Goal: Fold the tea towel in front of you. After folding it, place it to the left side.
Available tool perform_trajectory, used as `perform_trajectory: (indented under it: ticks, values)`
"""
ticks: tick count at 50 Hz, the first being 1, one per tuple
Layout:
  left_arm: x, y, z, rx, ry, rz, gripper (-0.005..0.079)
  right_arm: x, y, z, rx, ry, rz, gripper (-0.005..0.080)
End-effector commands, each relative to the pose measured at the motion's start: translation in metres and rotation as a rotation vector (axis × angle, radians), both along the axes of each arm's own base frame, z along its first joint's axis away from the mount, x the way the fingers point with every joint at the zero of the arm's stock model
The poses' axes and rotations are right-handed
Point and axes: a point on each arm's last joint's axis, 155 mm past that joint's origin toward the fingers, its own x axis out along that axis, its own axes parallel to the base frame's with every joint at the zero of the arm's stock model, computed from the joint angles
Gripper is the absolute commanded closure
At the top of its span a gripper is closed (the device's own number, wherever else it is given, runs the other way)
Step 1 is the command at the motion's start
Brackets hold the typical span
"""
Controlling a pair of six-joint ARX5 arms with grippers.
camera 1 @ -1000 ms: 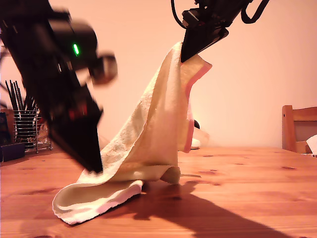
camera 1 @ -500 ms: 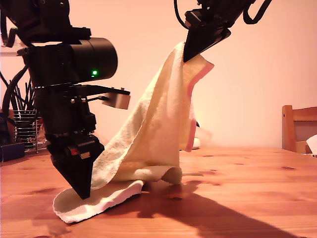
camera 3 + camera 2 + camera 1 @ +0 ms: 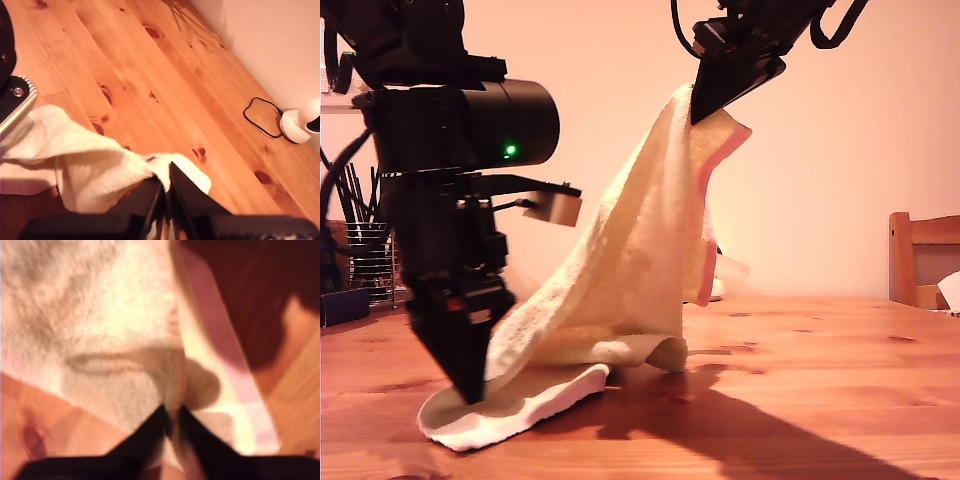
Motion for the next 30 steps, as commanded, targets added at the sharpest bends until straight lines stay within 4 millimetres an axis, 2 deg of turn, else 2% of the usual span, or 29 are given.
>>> perform_trajectory:
  ticks: [1, 6, 11, 23, 30]
  values:
    - [0.005, 0.009, 0.002, 0.043, -0.021, 0.003, 0.0763, 0.006, -0.002, 0.000, -0.001, -0.006, -0.011, 0.0765]
    - [0.016, 0.024, 0.013, 0.108, -0.088, 0.006, 0.0763, 0.011, -0.010, 0.000, -0.005, -0.008, -0.029, 0.0765]
    - [0.029, 0.034, 0.032, 0.134, -0.162, 0.031, 0.0763, 0.018, -0.021, 0.000, -0.026, -0.022, -0.059, 0.0765]
    - [0.064, 0.050, 0.097, 0.104, -0.328, 0.090, 0.0763, 0.033, -0.043, 0.008, -0.027, -0.040, -0.124, 0.0765]
    - [0.084, 0.060, 0.135, 0.094, -0.414, 0.110, 0.0763, 0.039, -0.046, 0.024, -0.014, -0.072, -0.147, 0.0765]
